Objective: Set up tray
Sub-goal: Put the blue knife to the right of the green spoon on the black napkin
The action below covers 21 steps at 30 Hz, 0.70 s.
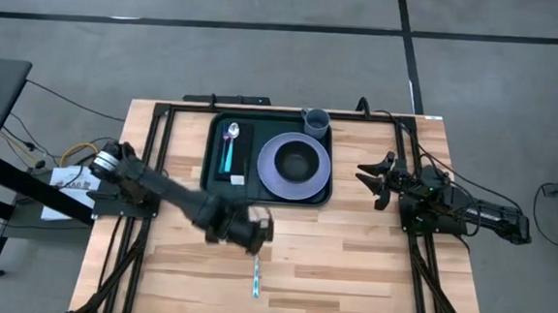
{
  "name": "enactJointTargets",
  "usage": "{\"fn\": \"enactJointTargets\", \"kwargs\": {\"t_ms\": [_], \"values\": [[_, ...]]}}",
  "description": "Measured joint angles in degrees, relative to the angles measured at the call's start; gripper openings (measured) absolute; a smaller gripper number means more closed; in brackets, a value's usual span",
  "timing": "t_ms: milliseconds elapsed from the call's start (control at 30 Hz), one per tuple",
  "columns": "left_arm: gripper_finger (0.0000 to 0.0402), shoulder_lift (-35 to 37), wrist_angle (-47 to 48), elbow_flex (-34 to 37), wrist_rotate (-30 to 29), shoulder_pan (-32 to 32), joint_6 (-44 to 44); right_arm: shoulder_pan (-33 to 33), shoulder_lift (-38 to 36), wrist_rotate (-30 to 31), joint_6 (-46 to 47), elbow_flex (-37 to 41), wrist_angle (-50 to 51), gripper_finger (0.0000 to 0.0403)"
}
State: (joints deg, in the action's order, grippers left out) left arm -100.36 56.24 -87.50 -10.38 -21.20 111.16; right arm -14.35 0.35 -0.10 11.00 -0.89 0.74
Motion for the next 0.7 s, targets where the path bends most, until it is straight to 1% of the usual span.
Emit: {"fn": "enactJointTargets", "kwargs": {"t_ms": [100,233,333,433,500,567,667,700], "values": [[0.0094,0.0,-7.7,3.8,0.9,-3.1,5.2,0.0,0.0,0.0,0.0,0.0,0.0,0.0137],[0.0094,-0.1,-12.7,6.7,0.5,-5.2,8.8,0.0,0.0,0.0,0.0,0.0,0.0,0.0139],[0.0094,-2.1,-13.5,6.3,0.6,-5.6,9.5,0.0,0.0,0.0,0.0,0.0,0.0,0.0138],[0.0093,-6.4,-15.5,3.3,2.9,-5.7,7.5,0.0,0.0,0.0,0.0,0.0,0.0,0.0137],[0.0093,-9.6,-13.8,1.1,5.0,-5.6,5.8,0.0,0.0,0.0,0.0,0.0,0.0,0.0137],[0.0093,-12.5,-9.8,-0.7,6.7,-5.4,5.0,0.0,0.0,0.0,0.0,0.0,0.0,0.0137],[0.0093,-14.9,-4.8,-2.6,8.6,-5.4,5.0,0.0,0.0,0.0,0.0,0.0,0.0,0.0137],[0.0093,-15.5,-4.4,-3.0,8.9,-5.4,5.0,0.0,0.0,0.0,0.0,0.0,0.0,0.0137]]}}
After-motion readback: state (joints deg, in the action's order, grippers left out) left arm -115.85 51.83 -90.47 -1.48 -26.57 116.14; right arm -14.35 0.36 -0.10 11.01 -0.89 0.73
